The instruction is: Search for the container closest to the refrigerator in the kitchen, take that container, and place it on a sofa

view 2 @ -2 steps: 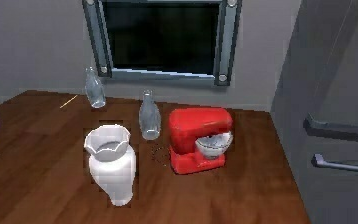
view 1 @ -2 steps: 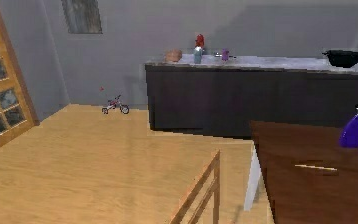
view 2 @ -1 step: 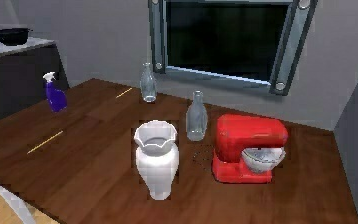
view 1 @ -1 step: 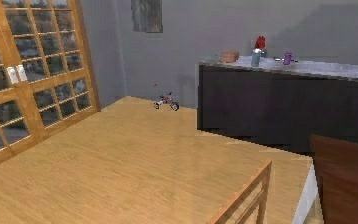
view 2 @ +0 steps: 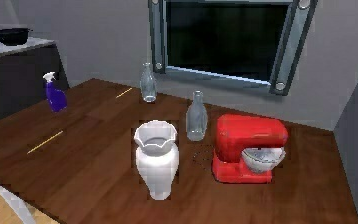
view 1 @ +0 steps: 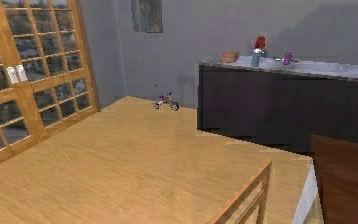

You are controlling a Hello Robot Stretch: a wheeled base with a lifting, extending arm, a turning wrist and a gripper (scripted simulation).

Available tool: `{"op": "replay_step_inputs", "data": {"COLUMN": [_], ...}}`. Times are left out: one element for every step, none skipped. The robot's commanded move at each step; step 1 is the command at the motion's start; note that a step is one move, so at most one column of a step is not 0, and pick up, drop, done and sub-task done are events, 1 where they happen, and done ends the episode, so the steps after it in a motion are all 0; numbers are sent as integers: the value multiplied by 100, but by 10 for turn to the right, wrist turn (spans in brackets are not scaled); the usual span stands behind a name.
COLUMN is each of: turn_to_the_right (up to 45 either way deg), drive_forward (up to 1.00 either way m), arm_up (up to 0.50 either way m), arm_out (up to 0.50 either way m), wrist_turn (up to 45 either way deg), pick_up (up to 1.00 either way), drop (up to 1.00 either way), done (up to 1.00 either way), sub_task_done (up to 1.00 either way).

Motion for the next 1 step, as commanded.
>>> {"op": "replay_step_inputs", "data": {"turn_to_the_right": [0], "drive_forward": [0], "arm_up": [38], "arm_out": [0], "wrist_turn": [0], "pick_up": [0], "drop": [0], "done": [0], "sub_task_done": [0]}}
